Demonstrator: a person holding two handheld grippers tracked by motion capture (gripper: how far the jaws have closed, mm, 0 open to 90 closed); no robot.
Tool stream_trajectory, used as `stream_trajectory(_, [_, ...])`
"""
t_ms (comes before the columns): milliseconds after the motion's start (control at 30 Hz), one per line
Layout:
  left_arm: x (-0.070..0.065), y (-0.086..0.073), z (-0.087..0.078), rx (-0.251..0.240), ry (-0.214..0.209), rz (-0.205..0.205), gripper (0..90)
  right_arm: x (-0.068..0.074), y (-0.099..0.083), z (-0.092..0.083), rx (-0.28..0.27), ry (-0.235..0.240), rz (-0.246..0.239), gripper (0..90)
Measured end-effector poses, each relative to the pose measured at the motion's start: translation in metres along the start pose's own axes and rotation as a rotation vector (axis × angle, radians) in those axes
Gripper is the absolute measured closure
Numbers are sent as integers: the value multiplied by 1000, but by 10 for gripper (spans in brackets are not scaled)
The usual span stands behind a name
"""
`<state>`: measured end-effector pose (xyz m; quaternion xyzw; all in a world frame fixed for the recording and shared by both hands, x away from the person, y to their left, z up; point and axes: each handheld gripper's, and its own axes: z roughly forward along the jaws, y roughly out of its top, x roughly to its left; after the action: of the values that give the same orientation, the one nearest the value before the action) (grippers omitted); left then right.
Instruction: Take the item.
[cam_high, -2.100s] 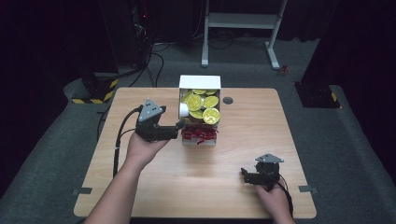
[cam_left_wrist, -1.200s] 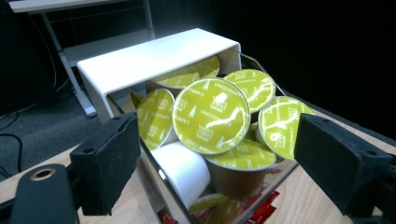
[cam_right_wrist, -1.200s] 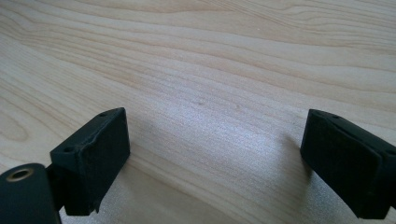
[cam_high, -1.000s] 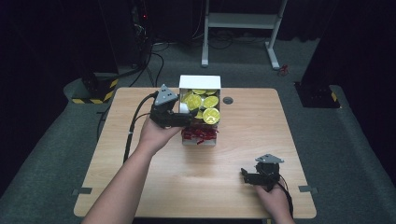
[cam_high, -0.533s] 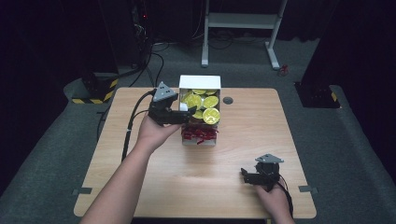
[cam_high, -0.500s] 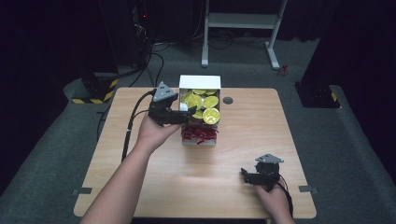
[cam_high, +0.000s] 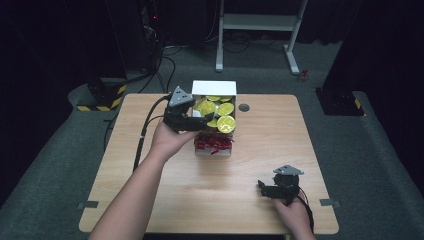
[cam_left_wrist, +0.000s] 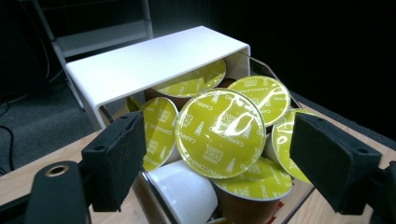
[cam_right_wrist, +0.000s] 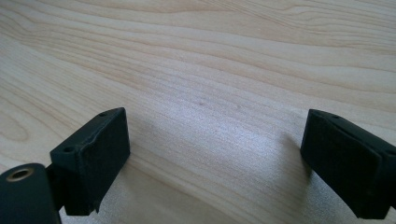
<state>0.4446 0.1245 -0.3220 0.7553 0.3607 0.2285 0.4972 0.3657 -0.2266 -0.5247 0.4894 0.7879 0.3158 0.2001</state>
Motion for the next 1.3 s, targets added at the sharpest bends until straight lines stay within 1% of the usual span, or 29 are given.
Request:
stream_trajectory(67, [0,-2,7,17,-21,-4,209,0,0,0,-1,0,-3,81])
stream_trajectory(100, [0,-2,7,17,-21,-4,213,0,0,0,-1,0,-3,81])
stream_trajectory(200, [-2,-2,13,25,-10,3,222,0,0,0,-2,0,-1,81])
stream_trajectory(300, [-3,-2,15,27,-4,0,228,0,0,0,-2,0,-1,81])
stream_trajectory(333, [-3,-2,16,29,2,6,228,0,0,0,-2,0,-1,81])
stream_trajectory(433, [-3,-2,20,31,3,8,243,0,0,0,-1,0,-2,81])
stream_trajectory(467, [-3,-3,22,30,0,1,250,0,0,0,-1,0,-2,81])
stream_trajectory(533, [-3,-3,24,28,9,13,249,0,0,0,0,1,-1,81])
stream_trajectory(700, [-3,-3,26,19,18,5,271,0,0,1,-1,2,-7,81])
stream_trajectory(767, [-3,-3,26,24,31,21,277,0,1,1,0,3,-7,81])
stream_trajectory(800, [-5,-4,26,21,46,31,289,0,1,1,0,3,-7,81])
stream_trajectory(967, [-6,-4,27,21,64,37,323,0,1,1,0,4,-8,81])
stream_trajectory(1000, [-7,-4,26,21,69,51,332,0,1,1,0,4,-7,81])
stream_trajectory(1033, [-7,-4,26,21,69,51,340,0,1,1,0,4,-7,81])
stream_trajectory(1067, [-9,-5,25,21,78,68,348,0,1,1,0,4,-7,81])
stream_trajectory(1200, [-10,-5,23,15,76,73,364,0,1,1,0,5,-7,81])
stream_trajectory(1300, [-10,-5,21,11,68,69,368,0,1,1,0,4,-7,81])
